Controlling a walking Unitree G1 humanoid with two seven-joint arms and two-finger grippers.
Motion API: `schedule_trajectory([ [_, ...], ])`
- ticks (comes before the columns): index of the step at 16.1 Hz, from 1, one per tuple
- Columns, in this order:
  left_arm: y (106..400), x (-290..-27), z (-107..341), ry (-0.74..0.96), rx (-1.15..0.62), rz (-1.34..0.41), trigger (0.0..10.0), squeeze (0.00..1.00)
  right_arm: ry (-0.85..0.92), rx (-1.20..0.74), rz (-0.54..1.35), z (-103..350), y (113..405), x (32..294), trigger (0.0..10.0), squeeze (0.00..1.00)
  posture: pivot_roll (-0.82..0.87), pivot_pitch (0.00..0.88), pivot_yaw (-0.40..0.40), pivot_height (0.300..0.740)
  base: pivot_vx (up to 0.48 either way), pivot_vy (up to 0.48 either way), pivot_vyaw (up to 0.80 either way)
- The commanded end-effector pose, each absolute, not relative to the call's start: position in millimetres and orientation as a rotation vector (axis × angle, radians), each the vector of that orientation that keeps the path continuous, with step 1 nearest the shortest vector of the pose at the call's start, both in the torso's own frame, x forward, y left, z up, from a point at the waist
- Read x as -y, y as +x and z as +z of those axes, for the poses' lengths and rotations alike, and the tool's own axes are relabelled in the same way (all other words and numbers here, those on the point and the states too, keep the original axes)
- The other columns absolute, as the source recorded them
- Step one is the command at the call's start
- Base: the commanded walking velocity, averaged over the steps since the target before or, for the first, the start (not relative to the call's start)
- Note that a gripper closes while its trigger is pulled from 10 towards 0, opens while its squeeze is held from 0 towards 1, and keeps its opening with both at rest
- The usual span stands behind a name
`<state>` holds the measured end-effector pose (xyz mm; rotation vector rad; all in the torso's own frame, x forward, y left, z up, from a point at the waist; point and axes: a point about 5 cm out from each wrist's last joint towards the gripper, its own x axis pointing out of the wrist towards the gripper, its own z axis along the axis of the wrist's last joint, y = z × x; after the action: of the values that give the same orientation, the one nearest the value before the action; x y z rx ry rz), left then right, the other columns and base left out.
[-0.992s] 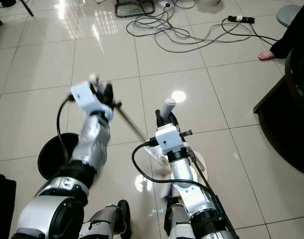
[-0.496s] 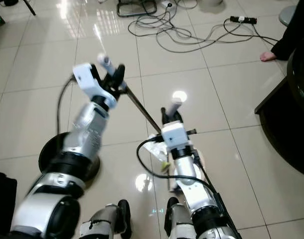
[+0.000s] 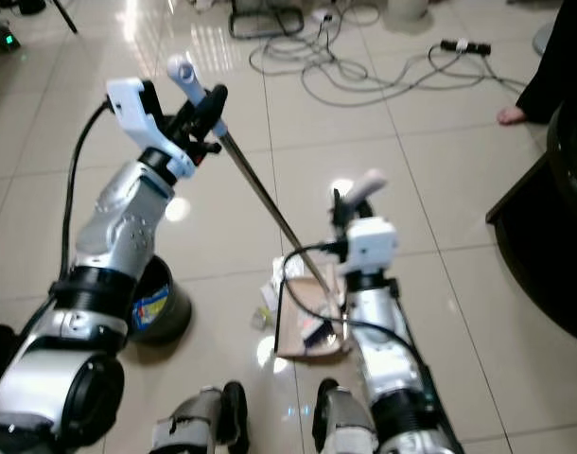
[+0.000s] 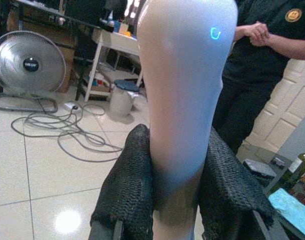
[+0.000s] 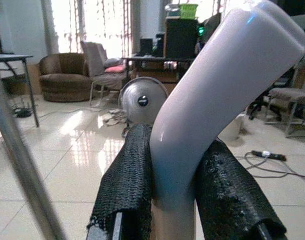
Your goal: Sweep floor
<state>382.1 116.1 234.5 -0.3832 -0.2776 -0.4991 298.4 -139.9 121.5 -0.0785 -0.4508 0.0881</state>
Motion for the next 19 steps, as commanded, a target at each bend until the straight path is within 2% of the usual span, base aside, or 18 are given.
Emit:
schedule_trajectory([
  [1,381.9,-125.3,256.9,-0.415,0.356,-0.509,10.0,0.0,-0.045,0.513,0.083,132.9,295.8,142.5,10.0,0.0,0.04,0.118,0.044,0.74,0.0,0.0,0.0],
  [4,384.4,-142.1,279.3,-0.379,0.419,-0.506,10.0,0.0,-0.041,0.52,0.07,135.5,294.6,151.1,10.0,0.0,0.04,0.093,0.041,0.74,0.0,0.0,0.0],
  [6,386.9,-163.4,301.1,-0.298,0.487,-0.475,10.0,0.0,-0.032,0.528,0.065,138.4,293.4,156.5,10.0,0.0,0.04,0.066,0.039,0.74,0.0,0.0,0.0],
  [9,385.8,-176.0,311.3,-0.147,0.529,-0.441,10.0,0.0,-0.03,0.54,0.056,142.4,291.7,160.8,10.0,0.0,0.04,0.041,0.032,0.74,0.0,0.0,0.0],
  [15,368.1,-176.0,251.3,0.074,0.393,-0.39,10.0,0.0,-0.036,0.6,0.033,175.6,280.5,173.8,10.0,0.0,0.01,0.012,0.037,0.74,0.0,0.0,0.0],
  [19,352.9,-180.2,231.1,0.119,0.345,-0.351,10.0,0.0,-0.002,0.597,0.022,193.9,276.7,177.3,10.0,0.0,0.01,0.0,0.037,0.74,0.0,0.0,0.0],
])
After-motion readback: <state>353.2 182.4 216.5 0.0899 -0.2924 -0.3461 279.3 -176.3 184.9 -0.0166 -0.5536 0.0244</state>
